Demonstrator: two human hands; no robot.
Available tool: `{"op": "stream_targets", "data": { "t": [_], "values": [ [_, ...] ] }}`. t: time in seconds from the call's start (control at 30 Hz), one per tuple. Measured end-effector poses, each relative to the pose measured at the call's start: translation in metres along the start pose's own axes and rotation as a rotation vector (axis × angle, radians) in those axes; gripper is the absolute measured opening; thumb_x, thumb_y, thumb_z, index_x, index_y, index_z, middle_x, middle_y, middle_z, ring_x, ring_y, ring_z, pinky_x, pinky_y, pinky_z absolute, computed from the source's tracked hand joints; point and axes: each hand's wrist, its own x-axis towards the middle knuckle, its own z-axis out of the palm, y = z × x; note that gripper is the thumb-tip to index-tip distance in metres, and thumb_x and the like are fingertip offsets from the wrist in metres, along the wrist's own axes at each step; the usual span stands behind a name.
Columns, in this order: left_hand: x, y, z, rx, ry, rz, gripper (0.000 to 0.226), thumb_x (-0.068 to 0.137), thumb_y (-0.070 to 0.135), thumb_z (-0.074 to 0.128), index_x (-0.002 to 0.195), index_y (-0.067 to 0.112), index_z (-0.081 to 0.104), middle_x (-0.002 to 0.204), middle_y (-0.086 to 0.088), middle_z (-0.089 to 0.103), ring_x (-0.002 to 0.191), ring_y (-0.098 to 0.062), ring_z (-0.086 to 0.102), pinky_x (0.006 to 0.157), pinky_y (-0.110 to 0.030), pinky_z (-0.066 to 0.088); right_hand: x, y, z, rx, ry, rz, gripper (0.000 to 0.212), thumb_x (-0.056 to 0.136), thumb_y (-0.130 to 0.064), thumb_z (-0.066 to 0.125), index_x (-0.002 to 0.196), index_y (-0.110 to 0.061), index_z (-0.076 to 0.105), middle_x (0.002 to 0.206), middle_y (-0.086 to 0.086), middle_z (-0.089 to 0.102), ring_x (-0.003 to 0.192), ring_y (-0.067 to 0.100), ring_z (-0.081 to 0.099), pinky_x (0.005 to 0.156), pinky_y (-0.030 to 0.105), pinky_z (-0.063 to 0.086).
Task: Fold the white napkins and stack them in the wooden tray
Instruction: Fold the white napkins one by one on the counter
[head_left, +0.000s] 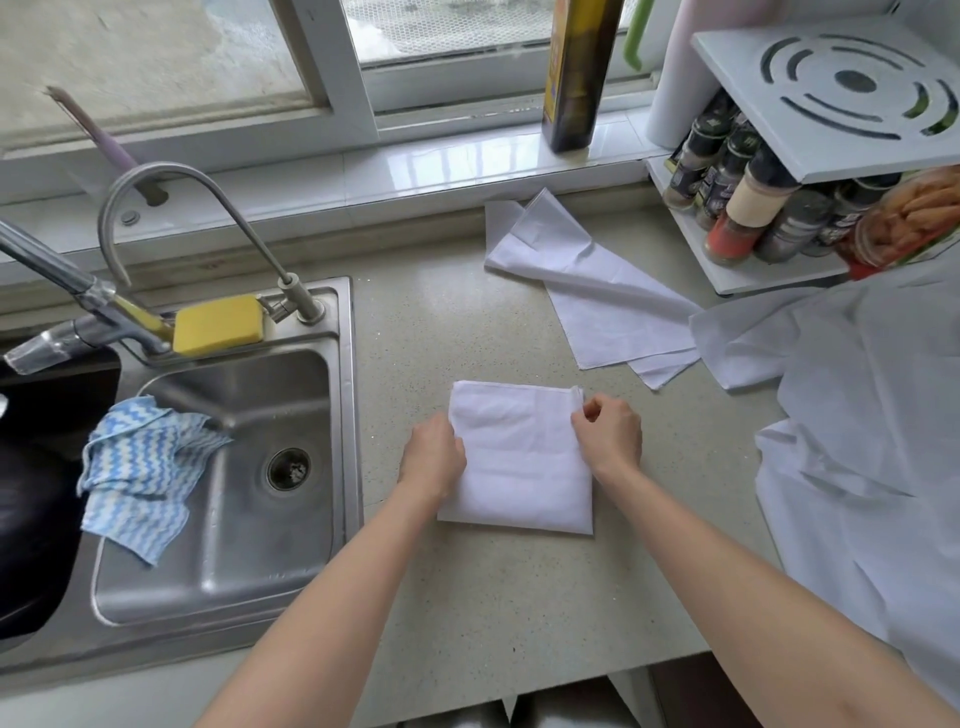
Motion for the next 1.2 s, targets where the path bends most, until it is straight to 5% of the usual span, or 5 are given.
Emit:
{"op": "stream_targets", "data": {
  "t": [0.43,0.67,0.9,1.07,1.2],
  "values": [
    [-0.031,-0.02,0.025,0.256,0.295,0.343,0.039,0.096,0.015,0.05,0.134,0.011,0.047,0.141,-0.009,0.044,0.128,-0.03,0.042,0.096,-0.038,0.041,-0.048,0.018,0.009,-0.201,0.053,-0.398,0.038,0.095,-0.016,0.051,0.132,-0.008,0.049,0.142,0.01,0.045,0.132,0.028,0.039,0.106,0.036,0.028],
    [-0.039,-0.044,0.062,0.555,0.012,0.403,0.067,0.087,0.058,-0.013,0.143,0.026,-0.03,0.152,0.0,-0.033,0.142,-0.023,-0.028,0.113,-0.043,-0.021,-0.075,0.059,0.048,-0.641,-0.193,-0.684,0.062,0.098,-0.052,0.014,0.149,-0.028,-0.012,0.157,-0.001,-0.018,0.146,0.016,-0.017,0.117,0.033,-0.014],
    [-0.031,-0.07,0.028,0.68,-0.063,0.557,0.087,0.085,0.073,-0.001,0.145,0.017,-0.029,0.151,-0.003,-0.035,0.141,-0.022,-0.031,0.115,-0.041,-0.02,-0.051,0.08,0.005,-0.791,-0.231,-0.647,0.071,0.092,-0.061,0.001,0.147,-0.024,-0.025,0.154,0.002,-0.032,0.143,0.015,-0.027,0.115,0.033,-0.019],
    [-0.03,-0.077,0.0,0.751,-0.189,0.871,0.081,0.09,0.069,0.008,0.15,0.02,-0.016,0.158,-0.002,-0.017,0.147,-0.018,-0.014,0.116,-0.033,-0.015,-0.072,0.083,-0.016,-0.8,-0.395,-0.961,0.077,0.097,-0.058,0.022,0.153,-0.007,0.005,0.159,0.011,-0.002,0.148,0.026,-0.001,0.12,0.038,0.001],
    [-0.038,-0.055,0.008,0.747,-0.152,0.828,0.072,0.095,0.035,0.04,0.153,0.011,0.005,0.16,-0.016,0.004,0.147,-0.03,0.007,0.119,-0.036,0.002,-0.077,0.066,-0.011,-0.661,-0.273,-0.918,0.055,0.091,-0.005,0.051,0.143,0.003,0.035,0.148,0.02,0.036,0.138,0.032,0.036,0.116,0.04,0.026]
  ]
}}
